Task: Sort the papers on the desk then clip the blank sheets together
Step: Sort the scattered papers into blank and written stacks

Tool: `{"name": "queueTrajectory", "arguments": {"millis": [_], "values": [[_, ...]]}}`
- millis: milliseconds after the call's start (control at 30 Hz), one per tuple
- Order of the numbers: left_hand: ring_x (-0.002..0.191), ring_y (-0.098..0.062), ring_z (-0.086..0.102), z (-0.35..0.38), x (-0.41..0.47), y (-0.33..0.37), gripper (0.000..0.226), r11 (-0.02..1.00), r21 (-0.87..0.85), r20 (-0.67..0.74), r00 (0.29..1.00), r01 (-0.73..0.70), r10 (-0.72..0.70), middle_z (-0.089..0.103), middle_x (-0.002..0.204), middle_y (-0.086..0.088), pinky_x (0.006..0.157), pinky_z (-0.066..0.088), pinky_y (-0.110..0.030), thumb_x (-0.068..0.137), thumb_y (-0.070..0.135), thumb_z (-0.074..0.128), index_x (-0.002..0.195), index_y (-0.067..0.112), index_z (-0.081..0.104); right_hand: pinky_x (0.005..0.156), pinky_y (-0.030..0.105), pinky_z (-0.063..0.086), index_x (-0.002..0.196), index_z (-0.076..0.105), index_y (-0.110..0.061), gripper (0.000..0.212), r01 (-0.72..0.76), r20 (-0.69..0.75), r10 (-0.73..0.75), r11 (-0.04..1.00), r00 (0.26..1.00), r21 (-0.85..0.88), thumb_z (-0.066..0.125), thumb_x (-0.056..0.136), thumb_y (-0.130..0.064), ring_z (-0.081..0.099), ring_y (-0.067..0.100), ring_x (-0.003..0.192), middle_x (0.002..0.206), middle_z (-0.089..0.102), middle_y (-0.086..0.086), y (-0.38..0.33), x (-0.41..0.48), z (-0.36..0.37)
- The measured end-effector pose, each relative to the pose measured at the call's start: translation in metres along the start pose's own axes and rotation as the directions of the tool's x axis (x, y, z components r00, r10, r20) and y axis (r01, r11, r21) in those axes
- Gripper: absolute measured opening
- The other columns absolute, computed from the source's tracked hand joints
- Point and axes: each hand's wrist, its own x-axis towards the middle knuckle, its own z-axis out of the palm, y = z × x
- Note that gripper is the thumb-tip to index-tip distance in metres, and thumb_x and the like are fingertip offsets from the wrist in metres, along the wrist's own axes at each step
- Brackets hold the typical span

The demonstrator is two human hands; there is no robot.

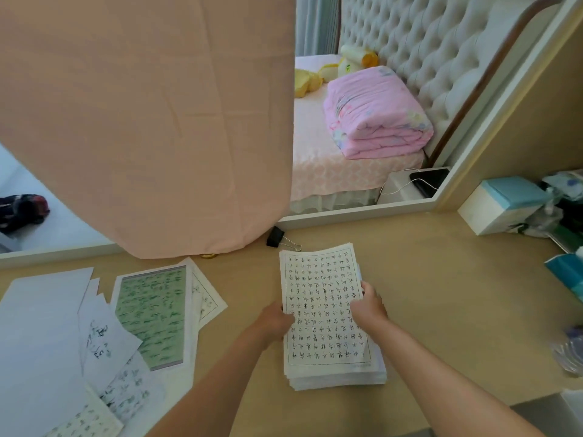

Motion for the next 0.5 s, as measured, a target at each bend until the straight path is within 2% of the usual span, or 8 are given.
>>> {"name": "queueTrajectory", "arguments": {"millis": [67, 100, 167, 267, 333, 400, 433, 500], "values": [[0.123, -0.034, 0.050, 0.015, 0.013, -0.005, 0.054, 0.991, 0.099, 0.001, 0.996, 0.084, -0.085, 0.044, 0.140, -0.017, 0.106, 0.044, -0.047, 0.084, 0.026, 0.053, 0.136, 0.010, 0.049, 0.087, 0.037, 0.053, 0.151, 0.029, -0.017, 0.063, -0.023, 0.081, 0.038, 0.982, 0.996, -0.189, 0.043, 0.091, -0.009, 0.047, 0.030, 0.125, 0.150, 0.033, 0.012, 0.016, 0.015, -0.009], [0.123, -0.032, 0.048, 0.020, 0.017, -0.006, 0.054, 0.986, 0.116, -0.024, 0.993, 0.118, -0.115, 0.038, 0.142, -0.016, 0.107, 0.043, -0.046, 0.085, 0.027, 0.053, 0.136, 0.010, 0.048, 0.093, 0.038, 0.051, 0.150, 0.030, -0.016, 0.062, -0.025, 0.118, 0.054, 0.972, 0.992, -0.235, 0.045, 0.091, -0.012, 0.044, 0.030, 0.127, 0.149, 0.033, 0.013, 0.022, 0.021, -0.013], [0.116, -0.027, 0.047, 0.029, 0.020, 0.000, 0.052, 0.984, 0.050, -0.101, 0.981, 0.171, -0.165, 0.031, 0.142, -0.013, 0.103, 0.043, -0.039, 0.091, 0.023, 0.054, 0.138, 0.008, 0.040, 0.095, 0.040, 0.051, 0.148, 0.031, -0.018, 0.062, -0.004, 0.161, 0.038, 0.978, 0.986, -0.208, 0.046, 0.089, -0.013, 0.045, 0.029, 0.124, 0.147, 0.036, 0.011, 0.034, 0.028, -0.018], [0.104, -0.020, 0.056, 0.041, 0.027, 0.004, 0.044, 0.989, -0.119, -0.173, 0.979, 0.092, -0.112, 0.047, 0.136, -0.011, 0.094, 0.050, -0.038, 0.091, 0.020, 0.060, 0.131, 0.010, 0.045, 0.097, 0.041, 0.050, 0.153, 0.023, -0.022, 0.069, 0.020, 0.207, -0.002, 0.996, 0.978, -0.084, 0.043, 0.088, -0.015, 0.049, 0.027, 0.127, 0.156, 0.032, 0.003, 0.042, 0.028, -0.013], [0.107, -0.021, 0.059, 0.049, 0.029, 0.004, 0.056, 0.987, -0.155, -0.187, 0.980, 0.041, -0.070, 0.051, 0.137, -0.009, 0.090, 0.053, -0.040, 0.089, 0.024, 0.063, 0.138, 0.014, 0.040, 0.097, 0.039, 0.051, 0.156, 0.013, -0.023, 0.075, -0.001, 0.232, 0.016, 0.998, 0.973, -0.066, 0.043, 0.088, -0.015, 0.049, 0.027, 0.129, 0.159, 0.029, 0.000, 0.043, 0.025, -0.006], [0.108, -0.021, 0.061, 0.053, 0.032, 0.002, 0.072, 0.986, -0.165, -0.200, 0.977, 0.034, -0.067, 0.044, 0.144, -0.008, 0.080, 0.058, -0.037, 0.084, 0.029, 0.064, 0.146, 0.026, 0.028, 0.094, 0.036, 0.050, 0.157, 0.004, -0.021, 0.080, -0.055, 0.234, 0.071, 0.996, 0.970, -0.076, 0.045, 0.089, -0.014, 0.045, 0.029, 0.133, 0.161, 0.024, 0.002, 0.040, 0.024, -0.001], [0.112, -0.022, 0.060, 0.054, 0.034, -0.001, 0.077, 0.987, -0.158, -0.204, 0.978, 0.020, -0.052, 0.040, 0.148, -0.008, 0.083, 0.058, -0.039, 0.084, 0.030, 0.064, 0.148, 0.032, 0.022, 0.100, 0.038, 0.047, 0.157, 0.005, -0.019, 0.080, -0.061, 0.215, 0.085, 0.991, 0.973, -0.117, 0.047, 0.088, -0.015, 0.039, 0.030, 0.137, 0.162, 0.021, 0.004, 0.036, 0.023, -0.001], [0.134, -0.029, 0.043, 0.049, 0.025, 0.003, 0.083, 0.994, -0.112, -0.223, 0.974, 0.017, -0.041, 0.030, 0.155, -0.009, 0.105, 0.044, -0.048, 0.089, 0.028, 0.062, 0.153, 0.032, 0.009, 0.112, 0.044, 0.034, 0.154, 0.016, -0.016, 0.075, 0.024, 0.129, 0.013, 0.960, 0.992, -0.277, 0.050, 0.086, -0.019, 0.028, 0.031, 0.141, 0.158, 0.023, 0.009, 0.023, 0.020, 0.000]]}}
